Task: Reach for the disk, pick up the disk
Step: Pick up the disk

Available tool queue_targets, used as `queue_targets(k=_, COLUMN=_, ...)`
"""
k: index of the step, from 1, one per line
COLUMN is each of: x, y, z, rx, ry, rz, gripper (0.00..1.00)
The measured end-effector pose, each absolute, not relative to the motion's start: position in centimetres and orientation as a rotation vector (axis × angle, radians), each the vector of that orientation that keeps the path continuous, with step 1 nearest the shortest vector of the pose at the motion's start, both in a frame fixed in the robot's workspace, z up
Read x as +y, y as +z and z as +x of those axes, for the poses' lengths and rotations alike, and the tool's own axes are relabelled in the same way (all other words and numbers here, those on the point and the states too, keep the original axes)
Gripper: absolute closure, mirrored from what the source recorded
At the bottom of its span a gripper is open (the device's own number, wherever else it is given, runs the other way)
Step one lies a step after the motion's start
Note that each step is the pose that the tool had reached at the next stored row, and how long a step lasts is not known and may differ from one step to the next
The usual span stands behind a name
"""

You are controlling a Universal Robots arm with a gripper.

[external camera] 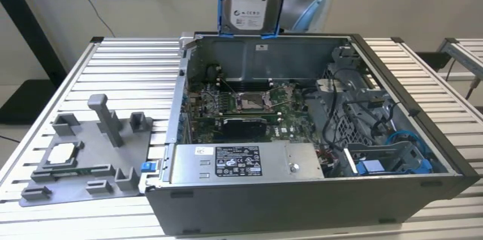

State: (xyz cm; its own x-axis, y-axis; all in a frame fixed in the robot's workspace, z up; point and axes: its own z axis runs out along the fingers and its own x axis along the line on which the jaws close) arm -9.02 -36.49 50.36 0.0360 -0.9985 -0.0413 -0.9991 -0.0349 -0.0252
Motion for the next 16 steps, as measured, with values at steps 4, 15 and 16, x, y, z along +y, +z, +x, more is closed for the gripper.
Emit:
queue_targets(k=4, x=-36.5, y=50.4, z=-7.2, rx=2.150, ry=0.021, rz=-2.228, gripper=1.00)
queue_targets(k=15, x=-36.5, y=50.4, z=-2.2, rx=2.152, ry=0.026, rz=-2.230, gripper=1.00)
queue_targets(k=16, x=-36.5, y=50.4, z=-1.7, rx=2.153, ry=0.026, rz=-2.230, gripper=1.00)
